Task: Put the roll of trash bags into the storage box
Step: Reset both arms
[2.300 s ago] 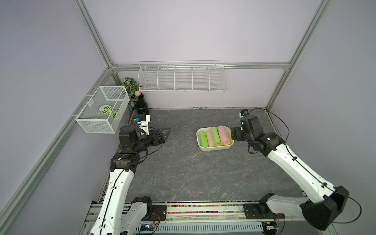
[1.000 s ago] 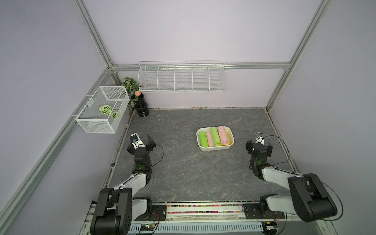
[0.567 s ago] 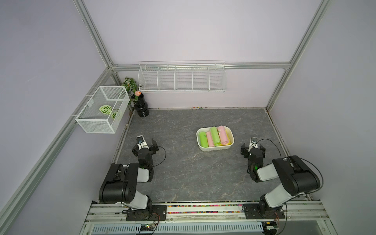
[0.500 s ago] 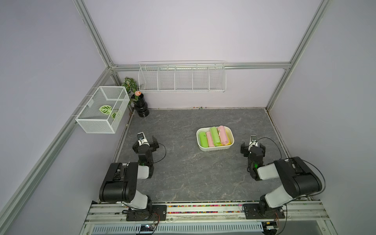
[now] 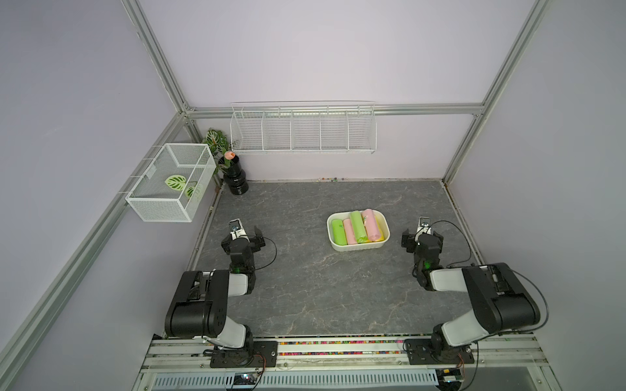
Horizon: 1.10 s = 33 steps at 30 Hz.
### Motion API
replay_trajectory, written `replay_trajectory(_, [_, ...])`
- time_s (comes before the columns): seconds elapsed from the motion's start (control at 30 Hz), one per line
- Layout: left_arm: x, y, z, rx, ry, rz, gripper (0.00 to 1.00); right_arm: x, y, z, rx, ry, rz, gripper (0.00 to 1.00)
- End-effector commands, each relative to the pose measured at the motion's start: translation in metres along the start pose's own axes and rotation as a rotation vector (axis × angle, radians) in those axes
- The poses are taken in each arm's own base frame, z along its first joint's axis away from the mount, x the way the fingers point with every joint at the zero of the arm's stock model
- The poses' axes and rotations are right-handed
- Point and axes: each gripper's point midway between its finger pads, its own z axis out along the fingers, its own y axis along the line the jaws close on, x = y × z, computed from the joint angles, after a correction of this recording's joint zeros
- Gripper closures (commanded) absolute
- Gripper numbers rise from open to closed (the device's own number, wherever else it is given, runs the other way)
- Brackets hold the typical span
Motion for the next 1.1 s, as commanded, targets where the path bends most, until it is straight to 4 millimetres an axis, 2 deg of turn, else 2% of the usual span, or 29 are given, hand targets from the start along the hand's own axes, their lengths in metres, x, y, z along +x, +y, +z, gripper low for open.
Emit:
replay_trajectory(0.0, [-0.007,0.000,0.003,0.002,-0.009,-0.007,0.00,0.000,-0.001,-0.001,-0.005,0.001,0.016,0.01])
replay_trajectory(0.67, [-0.008,-0.003,-0.001,0.027,-0.017,-0.002,0.00,0.000,-0.002,-0.001,-0.010,-0.001,0.021,0.01])
replay_trajectory(0.7, [-0.009,-0.002,-0.007,0.036,-0.042,-0.003,0.00,-0.001,-0.001,-0.005,-0.020,-0.025,0.022,0.01])
replay_trajectory(0.77, [-0.009,0.003,-0.026,0.040,-0.111,-0.024,0.00,-0.002,-0.001,-0.030,-0.074,-0.140,0.045,0.01])
replay_trajectory(0.83, [-0.014,0.009,-0.030,0.015,-0.146,-0.049,0.00,-0.001,0.003,-0.042,-0.124,-0.205,0.037,0.01])
replay_trajectory(0.93, [-0.013,0.003,-0.002,-0.004,-0.037,-0.029,0.00,-0.005,0.015,-0.021,-0.121,-0.175,-0.014,0.01])
replay_trajectory(0.97, [-0.005,0.004,0.002,-0.011,-0.002,-0.013,0.00,-0.002,0.012,-0.012,-0.069,-0.088,-0.026,0.01])
replay_trajectory(1.0, [-0.008,0.005,-0.002,-0.004,-0.025,-0.027,0.00,0.000,0.011,-0.003,-0.063,-0.005,-0.018,0.01])
replay_trajectory(1.07, [-0.007,0.006,0.003,-0.021,-0.005,-0.023,0.00,0.002,0.011,0.007,-0.167,0.043,0.044,0.01])
